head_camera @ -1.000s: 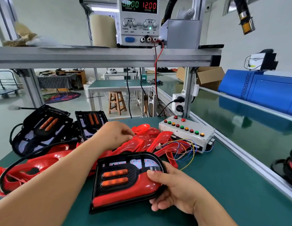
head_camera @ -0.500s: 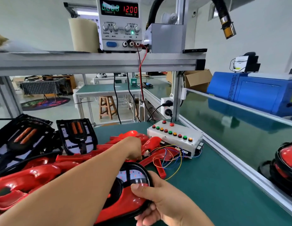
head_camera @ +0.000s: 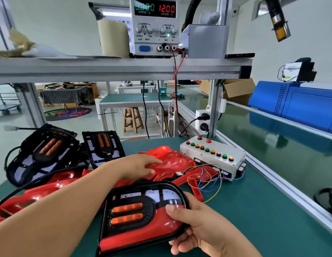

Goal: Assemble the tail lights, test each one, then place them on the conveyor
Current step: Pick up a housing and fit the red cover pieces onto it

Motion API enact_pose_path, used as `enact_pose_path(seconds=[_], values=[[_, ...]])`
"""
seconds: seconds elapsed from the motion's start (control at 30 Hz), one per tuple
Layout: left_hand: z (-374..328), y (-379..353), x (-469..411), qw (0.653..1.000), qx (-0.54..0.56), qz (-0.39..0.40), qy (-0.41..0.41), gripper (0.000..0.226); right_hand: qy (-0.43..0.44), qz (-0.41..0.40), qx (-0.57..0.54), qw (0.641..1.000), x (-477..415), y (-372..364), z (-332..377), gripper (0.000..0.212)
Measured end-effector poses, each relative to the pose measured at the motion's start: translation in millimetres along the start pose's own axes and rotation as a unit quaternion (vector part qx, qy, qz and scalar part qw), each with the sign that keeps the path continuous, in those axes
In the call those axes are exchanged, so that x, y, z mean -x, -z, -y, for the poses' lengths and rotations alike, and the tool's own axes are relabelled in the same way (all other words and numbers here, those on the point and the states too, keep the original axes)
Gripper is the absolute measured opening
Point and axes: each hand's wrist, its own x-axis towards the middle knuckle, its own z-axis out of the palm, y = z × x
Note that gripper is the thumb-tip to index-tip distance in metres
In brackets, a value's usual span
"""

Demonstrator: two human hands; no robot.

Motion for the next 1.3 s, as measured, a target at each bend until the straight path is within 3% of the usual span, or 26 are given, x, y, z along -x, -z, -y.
enact_pose_path(seconds=[0.07,0.17,0.3,0.37,0.43,0.67,0.9,1.0,1.17,1.3], values=[[5,6,16,1.0,0.029,-0.011,0.0,0.049,-0.003,0.002,-0.001,1.0,0,1,0,0.065],[40,27,67,0.989,0.085,-0.11,0.044,0.041,-0.005,-0.001,0.003,1.0,-1,2,0,0.063],[107,33,159,0.926,0.16,-0.283,0.192,0.027,-0.008,-0.021,0.022,1.0,-5,0,0,0.062],[130,22,183,0.912,0.116,-0.296,0.26,0.02,-0.014,-0.029,0.026,0.999,-6,-2,0,0.062],[141,8,187,0.921,0.079,-0.261,0.278,0.017,-0.014,-0.034,0.028,0.999,-7,-3,1,0.06],[145,-15,162,0.963,0.017,-0.138,0.229,0.052,-0.016,-0.034,0.031,0.999,-3,-5,1,0.061],[163,-10,148,0.969,-0.063,-0.146,0.191,0.034,-0.022,-0.024,0.026,0.999,-2,-4,2,0.063],[169,-11,152,0.974,-0.047,-0.128,0.18,0.035,-0.023,-0.02,0.025,0.999,-2,-4,2,0.065],[167,-8,155,0.974,-0.035,-0.169,0.144,0.023,-0.023,-0.017,0.023,0.999,-2,-3,1,0.067],[161,-3,159,0.962,-0.078,-0.249,0.08,0.03,-0.021,-0.014,0.021,0.999,-3,-3,1,0.069]])
